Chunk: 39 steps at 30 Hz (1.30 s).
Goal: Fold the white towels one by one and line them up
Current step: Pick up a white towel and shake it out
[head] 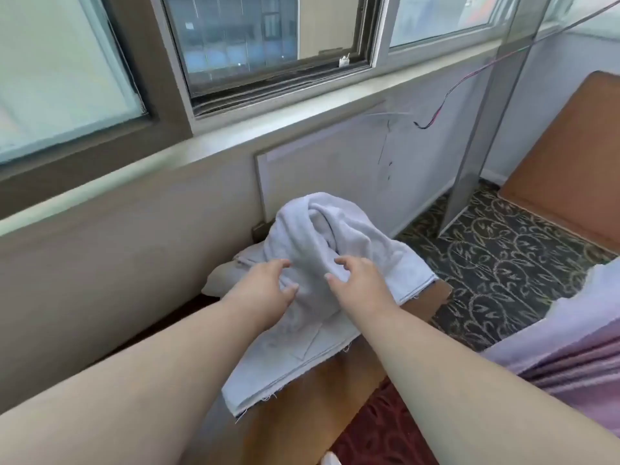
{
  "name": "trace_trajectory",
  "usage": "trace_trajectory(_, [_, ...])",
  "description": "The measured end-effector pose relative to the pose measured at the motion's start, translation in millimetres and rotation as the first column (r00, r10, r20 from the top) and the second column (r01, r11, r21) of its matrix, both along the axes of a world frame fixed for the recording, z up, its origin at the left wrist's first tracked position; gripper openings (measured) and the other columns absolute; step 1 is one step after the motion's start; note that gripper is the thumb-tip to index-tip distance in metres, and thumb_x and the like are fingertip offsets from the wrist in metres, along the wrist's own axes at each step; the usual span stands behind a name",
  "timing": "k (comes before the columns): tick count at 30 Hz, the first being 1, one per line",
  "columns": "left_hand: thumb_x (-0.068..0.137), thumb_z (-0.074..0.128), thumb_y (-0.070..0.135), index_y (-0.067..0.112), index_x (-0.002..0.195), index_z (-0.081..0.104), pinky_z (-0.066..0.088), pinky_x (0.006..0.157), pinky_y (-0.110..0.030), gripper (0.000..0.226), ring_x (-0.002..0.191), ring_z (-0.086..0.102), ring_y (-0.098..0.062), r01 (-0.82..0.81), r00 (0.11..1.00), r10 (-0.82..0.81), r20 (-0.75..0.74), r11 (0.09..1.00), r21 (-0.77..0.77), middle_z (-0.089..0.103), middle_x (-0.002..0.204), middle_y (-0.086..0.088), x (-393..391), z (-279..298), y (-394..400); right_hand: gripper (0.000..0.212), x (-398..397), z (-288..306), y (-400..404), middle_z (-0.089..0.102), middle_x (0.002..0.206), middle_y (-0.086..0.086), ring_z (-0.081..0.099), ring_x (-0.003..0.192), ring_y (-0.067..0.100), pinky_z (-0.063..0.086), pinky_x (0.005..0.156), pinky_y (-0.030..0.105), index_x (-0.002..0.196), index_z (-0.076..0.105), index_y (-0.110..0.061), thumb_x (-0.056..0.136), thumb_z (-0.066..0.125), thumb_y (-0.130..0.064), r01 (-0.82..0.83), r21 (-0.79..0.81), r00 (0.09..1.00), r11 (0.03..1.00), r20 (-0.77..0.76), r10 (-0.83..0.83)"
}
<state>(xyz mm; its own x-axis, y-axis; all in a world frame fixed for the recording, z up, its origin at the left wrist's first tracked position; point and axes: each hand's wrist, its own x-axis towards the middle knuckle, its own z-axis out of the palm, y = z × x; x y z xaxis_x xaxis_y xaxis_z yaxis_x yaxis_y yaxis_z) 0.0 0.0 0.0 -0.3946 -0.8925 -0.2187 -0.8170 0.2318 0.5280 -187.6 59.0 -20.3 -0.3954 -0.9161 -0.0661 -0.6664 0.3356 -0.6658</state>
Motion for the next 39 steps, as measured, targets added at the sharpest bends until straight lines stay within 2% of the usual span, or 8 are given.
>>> trace_trajectory(6, [0.095, 0.053, 0.042, 0.028, 0.138, 0.048, 0.047, 0.093, -0.033, 0.045, 0.114, 0.057, -0.016, -0.159, 0.986, 0.164, -0.029, 0.979, 0.127, 0.059, 0.131, 0.003, -41, -11, -40, 0.010, -16, -16, -71, 0.063, 0.091, -0.006, 0.061, 0.087, 0.021, 0.048, 0.071, 0.032, 0.084, 0.058, -0.028, 0.087, 0.065, -0.034, -0.156, 0.116, 0.988, 0.981, 0.007, 0.156])
trace_trajectory(11, [0.093, 0.053, 0.052, 0.024, 0.125, 0.057, 0.045, 0.077, -0.027, 0.043, 0.098, 0.061, -0.013, -0.353, 0.878, 0.427, -0.216, 0.882, 0.312, 0.066, 0.111, 0.006, -52, -13, -56, 0.033, -9, -18, -77, 0.049, 0.060, -0.010, 0.045, 0.056, 0.008, 0.030, 0.051, 0.027, 0.065, 0.038, -0.028, 0.085, 0.061, -0.039, -0.341, -0.048, 0.940, 0.939, -0.005, 0.341])
trace_trajectory(17, [0.094, 0.051, 0.049, 0.029, 0.086, 0.060, 0.049, 0.068, -0.038, 0.024, 0.067, 0.052, -0.014, -0.358, 0.705, 0.561, -0.434, 0.810, 0.465, 0.061, 0.070, 0.010, -51, 7, -59, 0.033, -3, 7, -66, 0.040, 0.055, -0.016, 0.037, 0.054, 0.004, 0.034, 0.053, 0.017, 0.061, 0.039, -0.031, 0.083, 0.059, -0.046, -0.361, -0.269, 0.841, 0.893, 0.320, 0.436])
trace_trajectory(21, [0.098, 0.040, 0.052, 0.032, 0.095, 0.052, 0.051, 0.072, -0.036, 0.023, 0.080, 0.060, -0.015, -0.446, 0.634, 0.537, -0.557, 0.842, 0.305, 0.065, 0.089, 0.003, -42, 38, -59, 0.036, 9, 34, -71, 0.066, 0.061, -0.005, 0.066, 0.059, 0.012, 0.061, 0.064, 0.043, 0.074, 0.066, -0.025, 0.093, 0.054, -0.054, 0.085, -0.060, 0.424, 0.995, 0.906, 0.018])
trace_trajectory(25, [0.096, 0.045, 0.054, 0.038, 0.085, 0.050, 0.039, 0.055, -0.018, 0.020, 0.057, 0.052, 0.006, -0.365, 0.722, 0.369, -0.586, 0.922, 0.132, 0.060, 0.067, 0.019, -29, 68, -39, 0.060, 27, 55, -84, 0.076, 0.103, 0.010, 0.075, 0.086, 0.029, 0.059, 0.069, 0.047, 0.121, 0.062, -0.016, 0.087, 0.059, -0.065, 0.160, 0.207, 0.046, 0.965, 0.975, -0.217])
trace_trajectory(29, [0.080, 0.066, 0.057, 0.040, 0.083, 0.050, 0.038, 0.052, -0.008, 0.024, 0.060, 0.054, 0.008, -0.346, 0.757, 0.294, -0.584, 0.938, 0.024, 0.060, 0.069, 0.028, -1, 88, -16, 0.039, 41, 80, -94, 0.073, 0.104, 0.003, 0.072, 0.088, 0.022, 0.057, 0.072, 0.037, 0.114, 0.060, -0.022, 0.087, 0.063, -0.050, 0.326, 0.149, 0.265, 0.934, 0.934, -0.241])
trace_trajectory(33, [0.078, 0.074, 0.053, 0.035, 0.085, 0.048, 0.043, 0.056, -0.013, 0.032, 0.063, 0.054, 0.002, -0.467, 0.737, 0.329, -0.591, 0.879, -0.092, 0.059, 0.071, 0.023, 37, 97, 7, 0.009, 79, 113, -78, 0.070, 0.078, -0.009, 0.069, 0.078, 0.015, 0.058, 0.083, 0.041, 0.080, 0.057, -0.035, 0.078, 0.058, -0.044, 0.379, -0.306, 0.611, 0.874, 0.791, 0.012])
trace_trajectory(39, [0.074, 0.074, 0.059, 0.033, 0.083, 0.045, 0.039, 0.054, -0.012, 0.040, 0.064, 0.051, 0.004, -0.687, 0.638, 0.456, -0.621, 0.702, -0.190, 0.056, 0.075, 0.015, 129, 111, 59, 0.019, 160, 144, -23, 0.057, 0.067, -0.022, 0.054, 0.064, -0.003, 0.043, 0.064, 0.011, 0.081, 0.056, -0.009, 0.094, 0.062, -0.022, 0.113, -0.655, 0.691, 0.747, 0.593, 0.414])
